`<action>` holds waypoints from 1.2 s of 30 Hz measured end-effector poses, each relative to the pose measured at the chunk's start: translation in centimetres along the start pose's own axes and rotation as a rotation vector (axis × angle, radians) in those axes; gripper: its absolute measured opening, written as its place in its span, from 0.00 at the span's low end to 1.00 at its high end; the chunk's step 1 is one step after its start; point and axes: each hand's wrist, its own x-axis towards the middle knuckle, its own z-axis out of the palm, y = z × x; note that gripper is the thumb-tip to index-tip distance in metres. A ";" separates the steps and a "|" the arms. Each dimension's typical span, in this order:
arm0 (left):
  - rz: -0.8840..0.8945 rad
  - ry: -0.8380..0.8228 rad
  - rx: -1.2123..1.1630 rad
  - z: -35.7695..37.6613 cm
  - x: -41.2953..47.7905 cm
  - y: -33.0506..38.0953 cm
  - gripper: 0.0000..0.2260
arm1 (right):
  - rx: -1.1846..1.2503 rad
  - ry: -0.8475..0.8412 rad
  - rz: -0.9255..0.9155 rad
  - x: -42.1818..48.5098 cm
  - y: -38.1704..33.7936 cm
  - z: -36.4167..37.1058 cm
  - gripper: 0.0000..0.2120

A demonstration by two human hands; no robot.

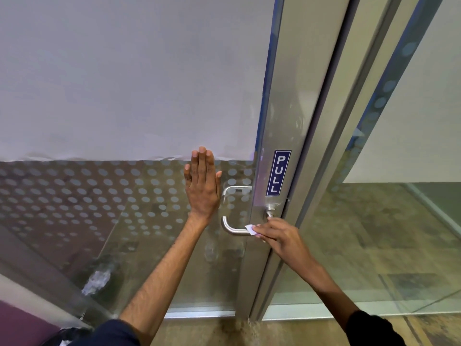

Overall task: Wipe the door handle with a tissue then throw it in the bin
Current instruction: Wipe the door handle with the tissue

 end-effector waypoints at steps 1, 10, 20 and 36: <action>-0.002 0.004 0.003 0.1 0.0 0.0 0.25 | -0.033 0.024 0.012 -0.3 0.4 -0.2 0.11; -0.013 -0.020 0.011 -0.4 0.1 0.2 0.25 | 0.051 0.135 0.289 0.7 1.2 -0.5 0.09; -0.021 -0.098 0.030 -1.8 0.2 1.3 0.26 | 0.146 0.186 0.375 -1.8 -3.2 1.0 0.09; -0.207 -0.421 -0.240 -14.0 -9.9 2.9 0.10 | 0.533 -0.056 0.244 0.6 -8.2 4.0 0.10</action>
